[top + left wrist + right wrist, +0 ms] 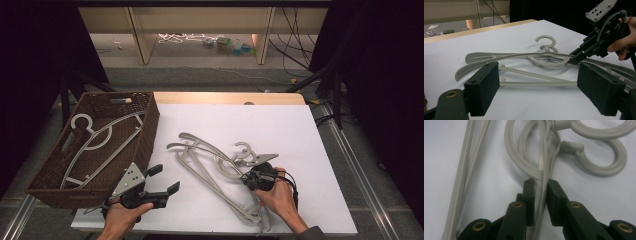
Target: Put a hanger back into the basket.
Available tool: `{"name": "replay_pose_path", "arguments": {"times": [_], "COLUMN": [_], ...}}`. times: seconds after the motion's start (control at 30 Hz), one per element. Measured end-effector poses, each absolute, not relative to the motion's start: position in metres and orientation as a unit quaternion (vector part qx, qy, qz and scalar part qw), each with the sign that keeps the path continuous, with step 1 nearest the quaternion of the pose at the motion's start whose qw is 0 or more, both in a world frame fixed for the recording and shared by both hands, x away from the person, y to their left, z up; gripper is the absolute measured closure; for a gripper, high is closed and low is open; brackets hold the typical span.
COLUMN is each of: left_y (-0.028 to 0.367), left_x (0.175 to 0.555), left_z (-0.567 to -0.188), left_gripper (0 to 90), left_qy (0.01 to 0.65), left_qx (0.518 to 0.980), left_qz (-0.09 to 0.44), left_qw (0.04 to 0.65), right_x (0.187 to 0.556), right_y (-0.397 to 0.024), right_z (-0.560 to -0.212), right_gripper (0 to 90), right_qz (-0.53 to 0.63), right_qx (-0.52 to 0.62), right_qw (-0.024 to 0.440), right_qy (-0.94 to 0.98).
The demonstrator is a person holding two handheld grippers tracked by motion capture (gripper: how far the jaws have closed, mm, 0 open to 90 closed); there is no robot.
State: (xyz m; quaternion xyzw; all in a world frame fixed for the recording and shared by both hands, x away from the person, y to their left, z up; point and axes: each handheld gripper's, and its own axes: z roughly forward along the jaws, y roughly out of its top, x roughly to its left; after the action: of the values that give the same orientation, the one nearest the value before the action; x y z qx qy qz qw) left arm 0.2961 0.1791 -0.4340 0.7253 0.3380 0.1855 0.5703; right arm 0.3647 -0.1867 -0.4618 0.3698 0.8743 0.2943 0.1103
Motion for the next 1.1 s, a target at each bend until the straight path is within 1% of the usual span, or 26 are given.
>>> {"name": "replay_pose_path", "arguments": {"times": [0.1,0.13,0.17,0.2,0.3,0.33,0.37,0.4,0.43,0.53,0.57,0.63,0.73,0.77,0.83,0.93,1.03,1.1], "left_y": [0.179,0.179,0.18,0.18,0.18,0.18,0.18,0.18,0.181,0.18,0.179,0.178,0.174,0.168,0.164,0.15,0.138,0.131], "left_x": [0.297,0.296,0.297,0.296,0.296,0.296,0.295,0.295,0.297,0.297,0.296,0.298,0.3,0.303,0.305,0.31,0.316,0.321], "left_z": [-0.434,-0.434,-0.434,-0.433,-0.433,-0.433,-0.433,-0.433,-0.432,-0.433,-0.432,-0.431,-0.43,-0.428,-0.428,-0.423,-0.42,-0.42], "left_gripper": [18.1,18.1,18.1,18.2,18.3,18.3,18.4,18.5,18.5,18.7,19.0,20.3,20.2,19.2,18.3,18.6,18.5,19.8], "left_qy": [0.334,0.34,0.33,0.334,0.332,0.335,0.34,0.34,0.328,0.321,0.335,0.323,0.321,0.318,0.307,0.293,0.284,0.273], "left_qx": [0.722,0.724,0.725,0.726,0.729,0.726,0.723,0.723,0.727,0.732,0.73,0.732,0.735,0.746,0.75,0.763,0.775,0.787], "left_qz": [0.184,0.186,0.188,0.19,0.192,0.19,0.188,0.188,0.196,0.195,0.192,0.197,0.19,0.18,0.181,0.179,0.161,0.162], "left_qw": [0.577,0.571,0.575,0.57,0.568,0.569,0.571,0.571,0.571,0.569,0.564,0.566,0.566,0.557,0.557,0.547,0.542,0.529], "right_x": [0.362,0.36,0.359,0.358,0.355,0.354,0.353,0.353,0.352,0.349,0.346,0.343,0.34,0.335,0.329,0.322,0.317,0.315], "right_y": [-0.185,-0.184,-0.183,-0.181,-0.181,-0.181,-0.182,-0.182,-0.182,-0.186,-0.186,-0.188,-0.191,-0.192,-0.193,-0.193,-0.19,-0.189], "right_z": [-0.458,-0.454,-0.453,-0.452,-0.442,-0.44,-0.435,-0.434,-0.432,-0.425,-0.422,-0.416,-0.41,-0.406,-0.404,-0.4,-0.397,-0.395], "right_gripper": [81.7,81.8,81.8,81.9,81.9,82.0,82.0,82.0,82.0,82.1,82.1,82.0,82.1,82.1,82.1,82.1,82.1,82.1], "right_qz": [0.302,0.294,0.296,0.3,0.293,0.298,0.292,0.301,0.304,0.31,0.309,0.313,0.309,0.31,0.311,0.309,0.313,0.312], "right_qx": [0.37,0.364,0.36,0.349,0.322,0.311,0.304,0.297,0.288,0.25,0.247,0.227,0.208,0.191,0.177,0.157,0.145,0.136], "right_qw": [0.128,0.121,0.131,0.145,0.148,0.161,0.158,0.172,0.177,0.179,0.184,0.19,0.193,0.197,0.198,0.2,0.202,0.203], "right_qy": [0.869,0.876,0.875,0.876,0.888,0.888,0.893,0.89,0.89,0.899,0.9,0.902,0.908,0.91,0.913,0.917,0.917,0.918]}}
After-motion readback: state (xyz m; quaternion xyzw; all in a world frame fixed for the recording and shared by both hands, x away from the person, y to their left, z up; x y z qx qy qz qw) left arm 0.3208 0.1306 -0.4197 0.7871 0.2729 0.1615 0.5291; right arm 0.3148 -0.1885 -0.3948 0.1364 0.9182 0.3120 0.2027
